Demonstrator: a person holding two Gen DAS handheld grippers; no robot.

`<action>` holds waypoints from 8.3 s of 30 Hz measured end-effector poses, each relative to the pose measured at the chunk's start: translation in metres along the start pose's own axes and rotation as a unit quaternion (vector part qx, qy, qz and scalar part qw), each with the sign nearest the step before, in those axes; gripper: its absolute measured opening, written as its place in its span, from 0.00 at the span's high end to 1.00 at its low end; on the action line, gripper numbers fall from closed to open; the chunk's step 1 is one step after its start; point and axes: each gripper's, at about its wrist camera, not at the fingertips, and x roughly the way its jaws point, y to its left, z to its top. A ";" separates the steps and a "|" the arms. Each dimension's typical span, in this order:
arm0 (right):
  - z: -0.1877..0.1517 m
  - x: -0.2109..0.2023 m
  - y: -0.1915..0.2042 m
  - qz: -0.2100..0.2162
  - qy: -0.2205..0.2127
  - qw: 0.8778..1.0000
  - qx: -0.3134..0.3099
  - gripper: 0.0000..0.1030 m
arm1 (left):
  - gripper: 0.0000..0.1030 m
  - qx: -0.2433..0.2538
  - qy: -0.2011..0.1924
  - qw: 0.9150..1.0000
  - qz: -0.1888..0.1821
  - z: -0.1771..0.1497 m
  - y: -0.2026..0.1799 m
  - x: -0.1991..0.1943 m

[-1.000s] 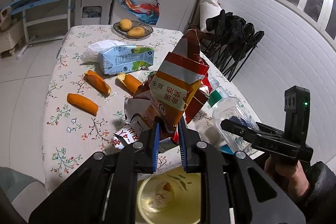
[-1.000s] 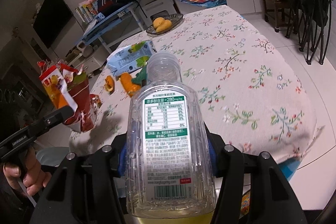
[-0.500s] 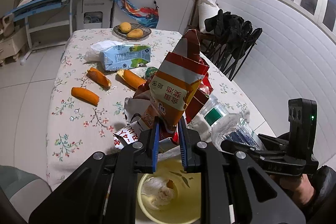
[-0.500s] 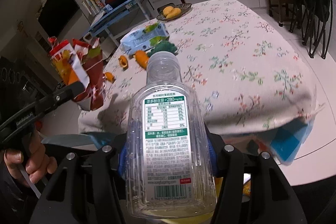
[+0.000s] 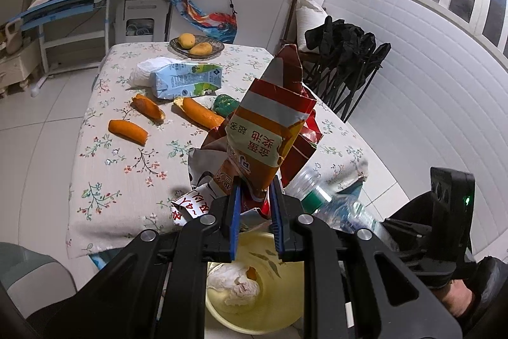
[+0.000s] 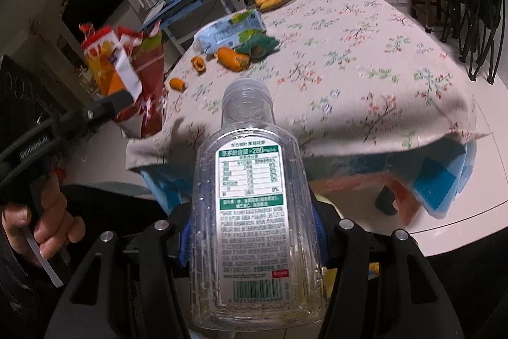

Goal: Collect trash
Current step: 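Carry the bottle and snack bag to the yellow basin and open the right gripper to drop the bottle, then lower the snack bag into the yellow basin and open the left gripper, then move both open tools back over the table toward the orange carrots, then grasp the green plush toy with the right gripper while the left tool approaches a carrot, then grasp an orange carrot with the left gripper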

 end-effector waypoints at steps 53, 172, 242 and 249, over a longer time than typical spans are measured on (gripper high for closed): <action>-0.005 -0.005 -0.002 -0.056 -0.032 0.998 -0.003 0.27 | 0.83 0.024 0.025 0.999 -0.023 -0.023 -0.018 0.001; 0.032 -0.024 0.014 -0.076 -0.150 0.985 -0.036 0.19 | 0.07 -0.074 -0.010 0.970 0.231 -0.026 0.018 0.010; 0.167 0.120 0.012 -0.044 0.006 0.990 -0.135 0.71 | 0.50 -0.123 0.070 0.957 0.252 0.060 0.115 0.128; 0.165 0.108 0.010 -0.041 -0.009 0.991 -0.128 0.74 | 0.85 -0.116 0.070 0.970 0.204 0.059 0.110 0.129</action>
